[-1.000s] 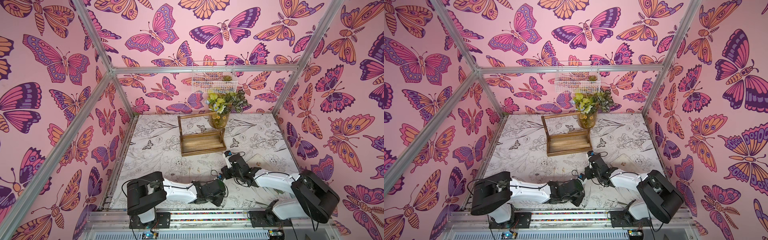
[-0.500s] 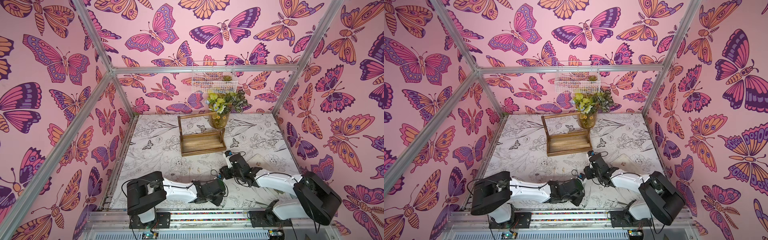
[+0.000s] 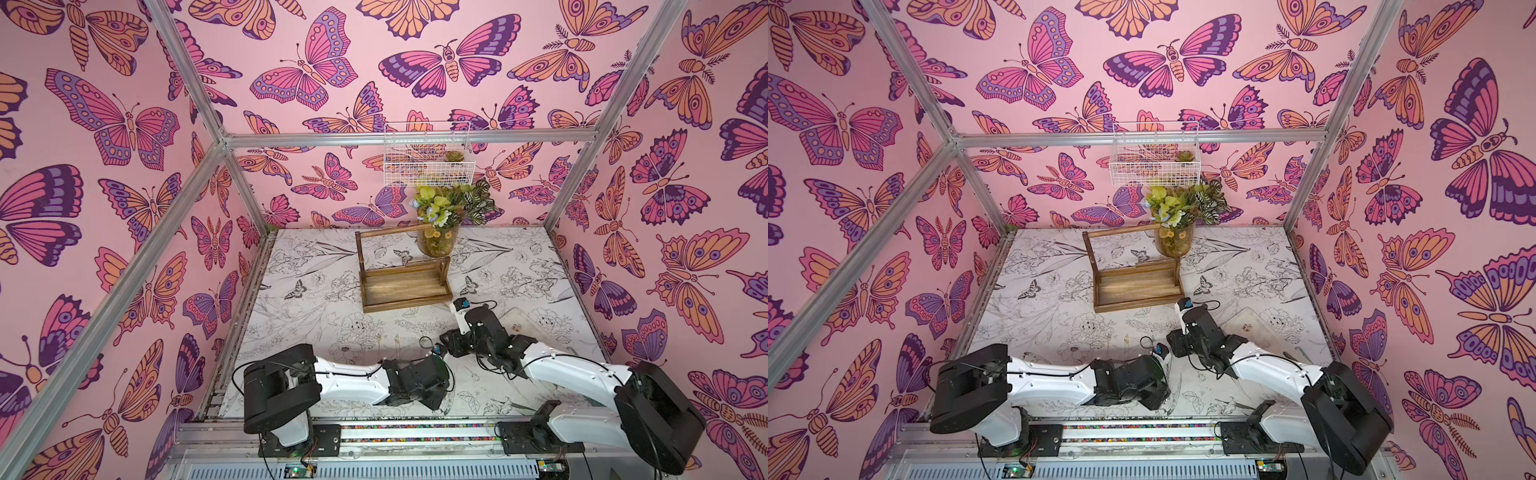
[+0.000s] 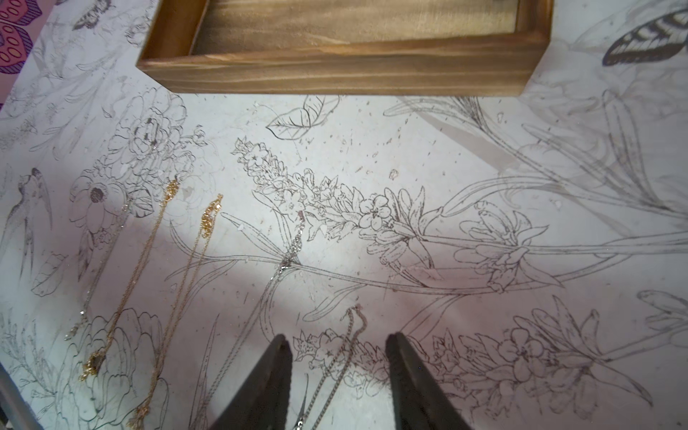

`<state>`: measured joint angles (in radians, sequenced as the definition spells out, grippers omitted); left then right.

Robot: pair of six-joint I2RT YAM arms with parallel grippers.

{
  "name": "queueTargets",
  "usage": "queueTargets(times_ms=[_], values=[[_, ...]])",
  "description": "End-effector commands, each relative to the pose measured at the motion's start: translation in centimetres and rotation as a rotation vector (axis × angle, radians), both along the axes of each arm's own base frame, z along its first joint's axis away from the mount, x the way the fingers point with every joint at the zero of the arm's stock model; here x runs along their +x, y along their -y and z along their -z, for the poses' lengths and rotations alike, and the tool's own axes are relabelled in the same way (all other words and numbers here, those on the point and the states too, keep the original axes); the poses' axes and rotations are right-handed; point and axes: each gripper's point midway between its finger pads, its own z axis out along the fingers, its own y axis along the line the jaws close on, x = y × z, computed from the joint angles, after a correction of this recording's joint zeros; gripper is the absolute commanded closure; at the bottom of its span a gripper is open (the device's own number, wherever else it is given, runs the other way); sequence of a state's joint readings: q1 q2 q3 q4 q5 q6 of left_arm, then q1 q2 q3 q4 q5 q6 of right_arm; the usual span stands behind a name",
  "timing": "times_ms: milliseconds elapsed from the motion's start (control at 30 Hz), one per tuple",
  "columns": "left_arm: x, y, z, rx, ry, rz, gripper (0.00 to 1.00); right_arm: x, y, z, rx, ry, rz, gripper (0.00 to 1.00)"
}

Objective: Take the necklace off the jewelry display stand
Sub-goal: Place the necklace at the center of the board, then reset both arms

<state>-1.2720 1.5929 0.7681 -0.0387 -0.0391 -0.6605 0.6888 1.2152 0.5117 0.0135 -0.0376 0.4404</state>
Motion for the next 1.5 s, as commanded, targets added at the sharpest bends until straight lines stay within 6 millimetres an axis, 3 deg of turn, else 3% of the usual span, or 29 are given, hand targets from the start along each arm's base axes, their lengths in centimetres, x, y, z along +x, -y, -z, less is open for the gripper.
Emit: queueTargets(times_ms=[0,233,467,667,967,1233,1467], values=[[1.2,-1.0,-2.1,0.004,0.079,-0.019,0.33,0.1,0.6,-2.5,-0.007,0.051,0.007,0.4],[3.3,-3.1,-7.0,0.033,0.249,-0.03,0.03,0.2,2.2,-7.9,-0.025,0.202,0.016,0.02],[7.3,-7.7,-12.5,-0.009,0.393,-0.131,0.0,1.8,4.4,-11.1,-0.067,0.283,0.05,0.01],[10.6,-13.3,-15.2,-0.008,0.502,-0.236,0.0,3.7,7.5,-12.3,-0.091,0.326,0.143,0.01],[14.7,-21.2,-15.2,0.025,0.608,-0.384,0.01,6.6,13.2,-11.6,-0.2,0.373,0.324,0.01],[19.3,-28.2,-14.2,0.012,0.698,-0.596,0.01,8.2,17.3,-9.0,-0.265,0.438,0.453,0.01],[21.8,-32.1,-12.5,0.043,0.779,-0.693,0.01,9.0,20.9,-7.4,-0.337,0.504,0.557,0.01]])
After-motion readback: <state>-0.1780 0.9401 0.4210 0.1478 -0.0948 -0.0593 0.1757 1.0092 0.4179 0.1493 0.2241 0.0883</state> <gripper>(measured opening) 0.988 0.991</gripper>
